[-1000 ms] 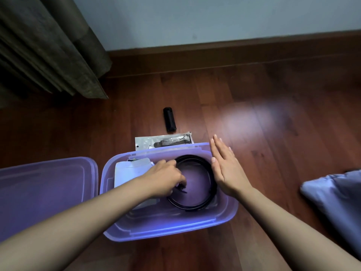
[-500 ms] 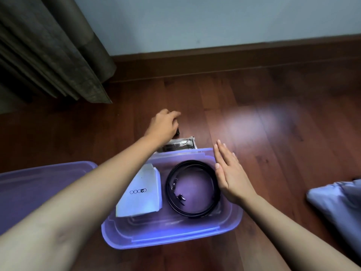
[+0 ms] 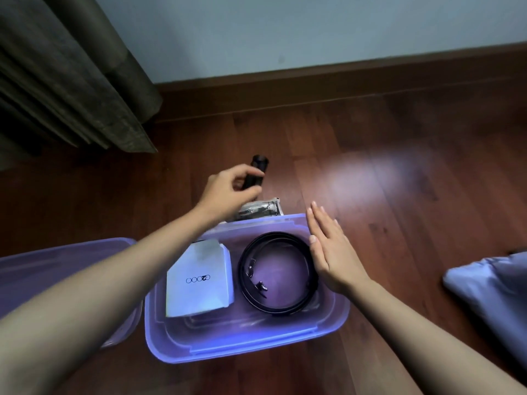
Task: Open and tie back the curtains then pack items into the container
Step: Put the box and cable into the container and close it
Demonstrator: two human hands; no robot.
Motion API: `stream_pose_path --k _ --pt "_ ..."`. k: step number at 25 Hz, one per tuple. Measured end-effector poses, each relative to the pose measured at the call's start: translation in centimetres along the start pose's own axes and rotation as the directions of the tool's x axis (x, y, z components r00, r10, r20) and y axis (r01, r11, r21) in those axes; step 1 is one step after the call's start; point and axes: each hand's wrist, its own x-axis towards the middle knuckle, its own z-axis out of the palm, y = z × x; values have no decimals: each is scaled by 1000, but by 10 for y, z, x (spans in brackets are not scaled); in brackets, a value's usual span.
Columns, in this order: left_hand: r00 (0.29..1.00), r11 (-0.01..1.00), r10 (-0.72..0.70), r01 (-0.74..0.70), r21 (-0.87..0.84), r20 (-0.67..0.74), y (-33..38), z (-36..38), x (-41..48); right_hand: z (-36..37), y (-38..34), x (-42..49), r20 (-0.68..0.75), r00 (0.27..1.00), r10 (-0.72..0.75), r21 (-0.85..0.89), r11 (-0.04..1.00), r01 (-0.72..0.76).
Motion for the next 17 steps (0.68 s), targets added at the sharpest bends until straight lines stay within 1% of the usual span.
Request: stream_pose_path --k 1,2,3,4,5,6,7,8,9,10,11,12,13,14,15,16,17 --pt "984 986 166 -165 -18 71 6 -7 -22 0 0 0 4 1000 1 8 1000 -1" --pt "930 943 329 -332 -10 165 9 -12 -42 -1 0 0 7 1000 3 17 1000 -3" --pt "852 887 443 -462 5 279 6 -14 -59 -1 0 0 8 1000 4 25 1000 -4" --pt "781 842 486 -539 31 393 1 -12 -70 -1 0 0 8 1000 3 30 1000 -3" --pt "728 813 471 -578 76 499 -5 -5 -78 -2 1 0 9 1000 1 31 1000 -1" --pt "702 801 402 -581 145 588 -7 8 -82 -2 1 0 9 1000 0 30 1000 0" --pt "706 789 298 -561 251 642 -8 24 -85 -2 1 -1 8 1000 -2 30 1000 1" --pt "720 753 173 -536 381 672 -8 41 -84 -2 1 -1 8 1000 -2 30 1000 2" --pt "721 695 76 -534 482 689 -7 55 -82 -2 0 -1 7 1000 -3 31 1000 2" --pt "711 633 30 -558 537 703 -6 66 -80 -1 0 0 7 1000 -2 31 1000 1" --pt "702 576 1 -582 574 712 -4 72 -78 -1 -1 0 8 1000 -1 30 1000 1" --pt "699 549 2 -598 584 715 -5 75 -76 -1 -1 0 7 1000 -2 28 1000 1" --pt "692 574 30 -603 555 721 -7 73 -73 -1 -1 0 5 1000 -3 24 1000 3" --pt "693 657 106 -587 473 713 -7 66 -72 -2 -1 0 3 1000 -5 21 1000 5" --pt "724 756 212 -547 359 656 -4 56 -71 -2 0 0 1 1000 -5 19 1000 5" --pt "793 831 322 -499 247 518 0 43 -67 -2 0 0 0 1000 -6 15 1000 6" --pt "863 870 388 -460 181 324 2 31 -57 -1 0 0 -1 1000 -6 11 1000 6"
